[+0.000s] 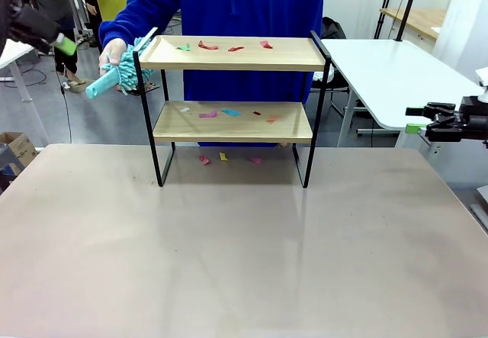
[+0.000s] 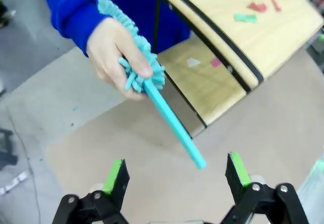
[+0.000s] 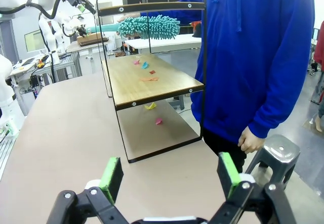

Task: Clean the shelf.
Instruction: Pick up the Duster handed by the human.

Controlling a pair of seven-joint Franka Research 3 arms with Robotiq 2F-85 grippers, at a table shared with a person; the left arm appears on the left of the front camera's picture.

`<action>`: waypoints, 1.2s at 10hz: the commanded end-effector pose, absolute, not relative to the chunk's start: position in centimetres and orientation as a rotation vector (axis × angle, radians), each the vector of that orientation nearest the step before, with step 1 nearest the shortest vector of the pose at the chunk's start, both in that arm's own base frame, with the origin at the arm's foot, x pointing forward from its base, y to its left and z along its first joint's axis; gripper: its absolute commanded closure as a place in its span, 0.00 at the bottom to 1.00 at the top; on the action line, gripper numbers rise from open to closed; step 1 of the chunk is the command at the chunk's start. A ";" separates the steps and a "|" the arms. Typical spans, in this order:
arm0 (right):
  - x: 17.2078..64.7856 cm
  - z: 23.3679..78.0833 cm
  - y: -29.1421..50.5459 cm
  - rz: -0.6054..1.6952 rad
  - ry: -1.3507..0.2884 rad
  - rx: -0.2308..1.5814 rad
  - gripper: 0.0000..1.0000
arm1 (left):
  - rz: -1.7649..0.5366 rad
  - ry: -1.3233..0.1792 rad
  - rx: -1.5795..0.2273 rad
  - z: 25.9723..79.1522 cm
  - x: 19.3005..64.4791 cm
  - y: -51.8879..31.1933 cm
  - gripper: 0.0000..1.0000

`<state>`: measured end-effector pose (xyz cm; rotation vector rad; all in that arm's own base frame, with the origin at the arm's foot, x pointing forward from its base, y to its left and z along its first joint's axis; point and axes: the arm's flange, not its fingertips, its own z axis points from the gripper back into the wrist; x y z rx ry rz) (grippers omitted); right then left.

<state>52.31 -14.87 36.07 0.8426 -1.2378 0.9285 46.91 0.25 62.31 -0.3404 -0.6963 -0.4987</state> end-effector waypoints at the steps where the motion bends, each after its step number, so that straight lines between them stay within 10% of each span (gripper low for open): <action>1: 52.4 36.4 -14.7 0.915 -1.221 0.839 0.00 | -0.322 -0.681 -0.205 61.7 46.2 -3.2 0.00; 12: 52.4 36.4 -14.7 0.915 -1.221 0.839 0.00 | -0.152 -0.647 0.001 55.4 47.4 -9.6 0.00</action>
